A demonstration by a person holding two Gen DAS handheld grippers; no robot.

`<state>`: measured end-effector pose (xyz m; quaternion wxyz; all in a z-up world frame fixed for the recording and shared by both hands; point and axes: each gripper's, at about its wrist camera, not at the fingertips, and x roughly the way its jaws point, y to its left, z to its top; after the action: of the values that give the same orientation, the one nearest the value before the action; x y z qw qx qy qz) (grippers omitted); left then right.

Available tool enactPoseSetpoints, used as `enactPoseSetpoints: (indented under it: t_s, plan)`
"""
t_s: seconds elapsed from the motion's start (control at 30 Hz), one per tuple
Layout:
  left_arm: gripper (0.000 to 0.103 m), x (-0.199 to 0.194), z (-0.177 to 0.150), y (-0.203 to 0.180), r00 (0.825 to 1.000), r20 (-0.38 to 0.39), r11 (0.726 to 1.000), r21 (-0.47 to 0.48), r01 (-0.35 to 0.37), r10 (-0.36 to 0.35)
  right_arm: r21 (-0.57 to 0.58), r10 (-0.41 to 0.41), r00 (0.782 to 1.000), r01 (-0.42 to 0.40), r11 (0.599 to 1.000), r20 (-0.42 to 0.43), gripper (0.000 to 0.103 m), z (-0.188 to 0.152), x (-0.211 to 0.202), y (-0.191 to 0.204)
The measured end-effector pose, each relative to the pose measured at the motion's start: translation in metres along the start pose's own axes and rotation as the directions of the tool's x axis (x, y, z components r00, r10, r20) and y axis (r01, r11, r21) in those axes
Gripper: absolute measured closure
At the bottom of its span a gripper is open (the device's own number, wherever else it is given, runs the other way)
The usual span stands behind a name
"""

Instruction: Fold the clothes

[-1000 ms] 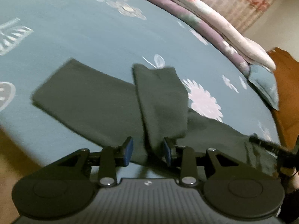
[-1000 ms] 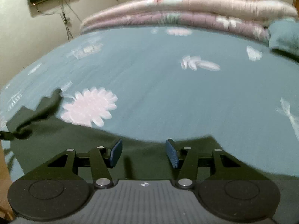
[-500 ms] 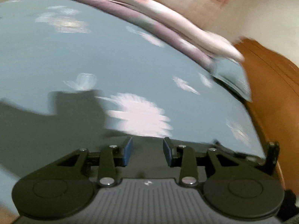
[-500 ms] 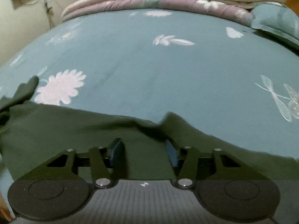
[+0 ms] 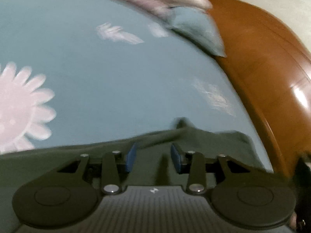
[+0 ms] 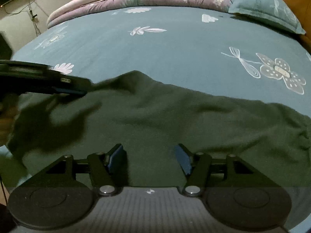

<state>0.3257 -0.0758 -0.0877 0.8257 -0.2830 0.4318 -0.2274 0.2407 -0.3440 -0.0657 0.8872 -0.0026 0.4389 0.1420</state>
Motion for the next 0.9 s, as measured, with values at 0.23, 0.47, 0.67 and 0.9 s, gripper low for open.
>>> enactPoseSetpoints:
  t_s: [0.23,0.47,0.67,0.9]
  plan:
    - [0.064,0.007,0.015,-0.028,0.982,-0.017,0.982,-0.022,0.187,-0.188,-0.011,0.013,1.000,-0.013,1.000,0.020,0.020,-0.007,0.002,0.003]
    - [0.065,0.078,0.021,-0.051,0.980,-0.157,0.984,0.112,0.137,-0.119,-0.002,0.017,0.999,-0.017,1.000,0.044,0.016,-0.012,0.002,0.004]
    - [0.066,0.081,0.035,-0.057,0.984,-0.141,0.987,0.103,0.124,-0.109,0.008,0.028,0.998,-0.029,1.000,0.055,0.015,-0.012,0.005,0.004]
    - [0.057,0.057,0.012,-0.062,0.971,-0.209,0.977,0.153,0.149,-0.115,0.002,0.040,0.998,-0.041,0.999,0.057,0.001,-0.008,0.011,0.005]
